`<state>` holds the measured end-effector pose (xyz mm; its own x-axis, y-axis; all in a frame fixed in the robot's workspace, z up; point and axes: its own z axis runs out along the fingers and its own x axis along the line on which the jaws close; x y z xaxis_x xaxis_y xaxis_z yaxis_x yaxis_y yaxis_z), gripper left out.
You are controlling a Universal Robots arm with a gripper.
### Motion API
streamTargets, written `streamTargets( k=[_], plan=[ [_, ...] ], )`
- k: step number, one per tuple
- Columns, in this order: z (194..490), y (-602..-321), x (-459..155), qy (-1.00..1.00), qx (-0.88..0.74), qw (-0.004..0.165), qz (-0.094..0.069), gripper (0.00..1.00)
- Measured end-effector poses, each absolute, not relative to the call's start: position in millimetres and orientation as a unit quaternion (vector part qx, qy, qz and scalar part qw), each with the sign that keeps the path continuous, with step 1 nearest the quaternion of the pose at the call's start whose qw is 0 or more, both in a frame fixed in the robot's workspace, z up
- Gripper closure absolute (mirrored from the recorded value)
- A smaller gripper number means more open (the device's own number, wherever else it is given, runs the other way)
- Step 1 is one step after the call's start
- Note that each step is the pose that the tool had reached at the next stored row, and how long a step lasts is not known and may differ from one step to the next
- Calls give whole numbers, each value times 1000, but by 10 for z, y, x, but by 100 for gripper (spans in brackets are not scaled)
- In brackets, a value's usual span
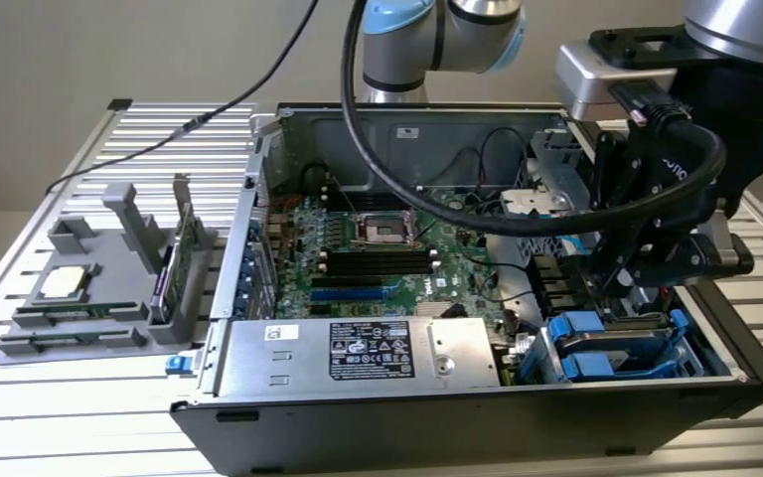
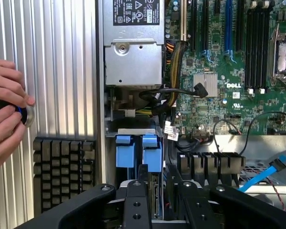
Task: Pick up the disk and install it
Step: 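Insert the disk into the insertion slot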
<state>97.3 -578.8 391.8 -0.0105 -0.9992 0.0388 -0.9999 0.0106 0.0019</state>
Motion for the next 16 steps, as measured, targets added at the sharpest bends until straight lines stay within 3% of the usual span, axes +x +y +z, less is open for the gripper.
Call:
streamTargets(
  k=[8, 9, 16],
  plan=[
    [3773, -5787, 972, -711, 703, 14, 13, 72],
    [3755, -5787, 972, -711, 703, 15, 13, 80],
    [3627, -5786, 977, -711, 703, 15, 13, 80]
  ],
)
